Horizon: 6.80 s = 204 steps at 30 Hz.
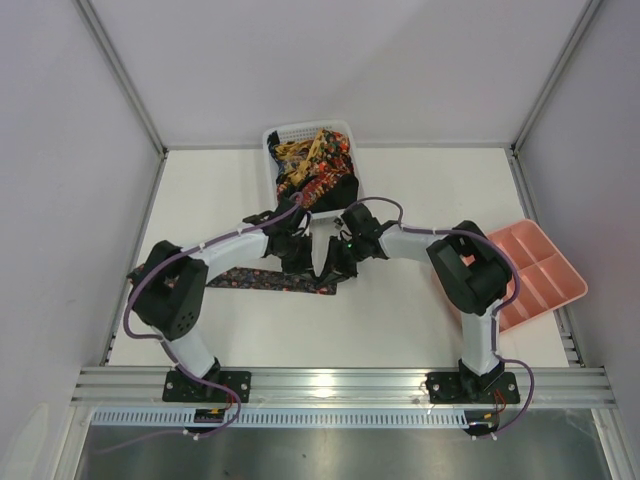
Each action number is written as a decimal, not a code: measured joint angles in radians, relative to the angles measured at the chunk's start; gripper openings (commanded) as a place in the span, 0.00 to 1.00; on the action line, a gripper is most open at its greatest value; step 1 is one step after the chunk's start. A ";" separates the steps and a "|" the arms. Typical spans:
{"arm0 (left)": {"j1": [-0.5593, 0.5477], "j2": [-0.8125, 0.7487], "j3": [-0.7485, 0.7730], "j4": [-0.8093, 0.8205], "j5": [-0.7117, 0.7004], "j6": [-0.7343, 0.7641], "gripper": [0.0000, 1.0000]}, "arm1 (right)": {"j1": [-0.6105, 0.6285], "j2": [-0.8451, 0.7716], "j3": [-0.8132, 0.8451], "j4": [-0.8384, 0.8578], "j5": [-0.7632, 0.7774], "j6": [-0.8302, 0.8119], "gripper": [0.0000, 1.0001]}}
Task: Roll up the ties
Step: Roll the tie
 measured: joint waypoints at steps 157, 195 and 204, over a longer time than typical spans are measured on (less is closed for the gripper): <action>0.003 0.032 -0.088 0.071 -0.076 0.068 0.01 | 0.076 0.129 0.225 -0.278 -0.037 -0.156 0.42; 0.002 -0.043 -0.005 -0.127 -0.134 0.070 0.01 | 0.029 0.045 -0.005 0.017 -0.181 -0.060 0.06; 0.001 -0.105 0.025 -0.126 -0.081 0.062 0.00 | 0.040 0.078 0.010 0.003 -0.176 -0.062 0.09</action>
